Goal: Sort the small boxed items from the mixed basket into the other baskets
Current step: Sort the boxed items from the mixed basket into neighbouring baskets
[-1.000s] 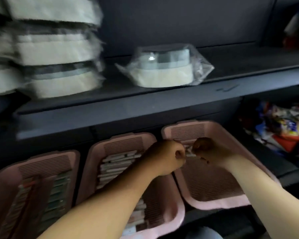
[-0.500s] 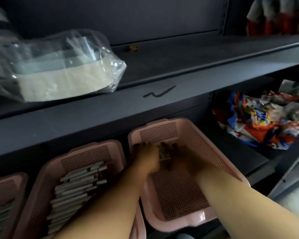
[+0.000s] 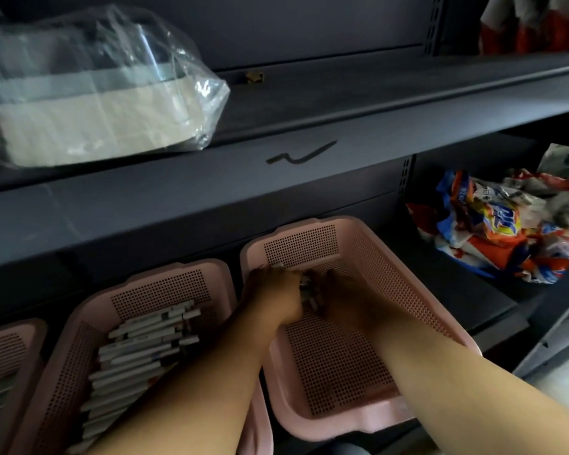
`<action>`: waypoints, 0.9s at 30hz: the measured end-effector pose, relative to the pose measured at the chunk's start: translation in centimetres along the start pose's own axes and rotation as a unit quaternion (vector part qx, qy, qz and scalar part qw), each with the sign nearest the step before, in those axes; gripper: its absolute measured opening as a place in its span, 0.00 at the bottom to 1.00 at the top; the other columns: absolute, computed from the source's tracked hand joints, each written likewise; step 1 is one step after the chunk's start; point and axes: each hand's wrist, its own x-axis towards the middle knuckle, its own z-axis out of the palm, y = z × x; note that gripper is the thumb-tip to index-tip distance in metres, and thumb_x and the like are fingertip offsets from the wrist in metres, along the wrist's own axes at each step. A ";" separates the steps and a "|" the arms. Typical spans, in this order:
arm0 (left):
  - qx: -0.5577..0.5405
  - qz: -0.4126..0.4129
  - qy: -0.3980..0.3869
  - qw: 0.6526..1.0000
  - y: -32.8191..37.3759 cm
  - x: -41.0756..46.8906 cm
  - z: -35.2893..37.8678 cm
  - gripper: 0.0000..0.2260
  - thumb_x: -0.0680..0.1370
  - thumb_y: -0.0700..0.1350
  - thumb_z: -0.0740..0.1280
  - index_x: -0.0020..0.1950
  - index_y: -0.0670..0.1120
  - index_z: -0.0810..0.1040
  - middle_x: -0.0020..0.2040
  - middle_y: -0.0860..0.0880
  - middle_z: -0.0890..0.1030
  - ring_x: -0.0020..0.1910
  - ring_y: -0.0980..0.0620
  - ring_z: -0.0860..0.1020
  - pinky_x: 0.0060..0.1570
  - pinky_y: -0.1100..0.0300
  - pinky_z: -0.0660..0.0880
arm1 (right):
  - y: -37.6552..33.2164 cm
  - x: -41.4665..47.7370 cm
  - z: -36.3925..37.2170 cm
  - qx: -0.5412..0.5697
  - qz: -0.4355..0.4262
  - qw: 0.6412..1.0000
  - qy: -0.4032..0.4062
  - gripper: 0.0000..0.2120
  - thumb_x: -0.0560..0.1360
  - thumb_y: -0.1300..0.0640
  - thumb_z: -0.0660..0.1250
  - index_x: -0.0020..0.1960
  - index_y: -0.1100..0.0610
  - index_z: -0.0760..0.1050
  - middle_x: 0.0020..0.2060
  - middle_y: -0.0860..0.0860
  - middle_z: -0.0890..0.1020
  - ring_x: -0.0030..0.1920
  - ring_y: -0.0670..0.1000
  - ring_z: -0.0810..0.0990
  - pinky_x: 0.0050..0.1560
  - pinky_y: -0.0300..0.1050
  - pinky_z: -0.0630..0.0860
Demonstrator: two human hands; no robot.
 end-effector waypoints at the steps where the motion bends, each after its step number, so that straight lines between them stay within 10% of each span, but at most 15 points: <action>1: 0.011 0.000 -0.003 1.000 0.0 0.1 0.0 0.20 0.77 0.53 0.69 0.69 0.53 0.77 0.64 0.48 0.78 0.62 0.45 0.77 0.63 0.50 0.75 | 0.0 0.2 0.1 -0.003 0.002 1.000 -0.003 0.30 0.80 0.47 0.64 0.78 0.42 0.56 0.70 0.54 0.70 0.67 0.57 0.74 0.67 0.59 0.73; 14: 0.033 -0.011 -0.021 0.999 0.0 0.4 0.3 0.18 0.78 0.52 0.70 0.67 0.50 0.78 0.65 0.48 0.79 0.63 0.45 0.77 0.65 0.51 0.74 | -0.1 0.7 0.6 -0.017 -0.052 0.998 -0.011 0.39 0.78 0.51 0.67 0.80 0.42 0.47 0.80 0.46 0.54 0.80 0.58 0.54 0.77 0.64 0.56; 27: 0.050 0.013 -0.020 0.998 0.3 -0.1 -0.2 0.19 0.81 0.53 0.67 0.72 0.53 0.76 0.67 0.48 0.79 0.64 0.46 0.77 0.67 0.53 0.71 | -0.8 -0.1 -0.4 0.019 -0.013 0.999 -0.042 0.19 0.77 0.55 0.70 0.67 0.49 0.74 0.57 0.49 0.80 0.55 0.49 0.78 0.61 0.49 0.76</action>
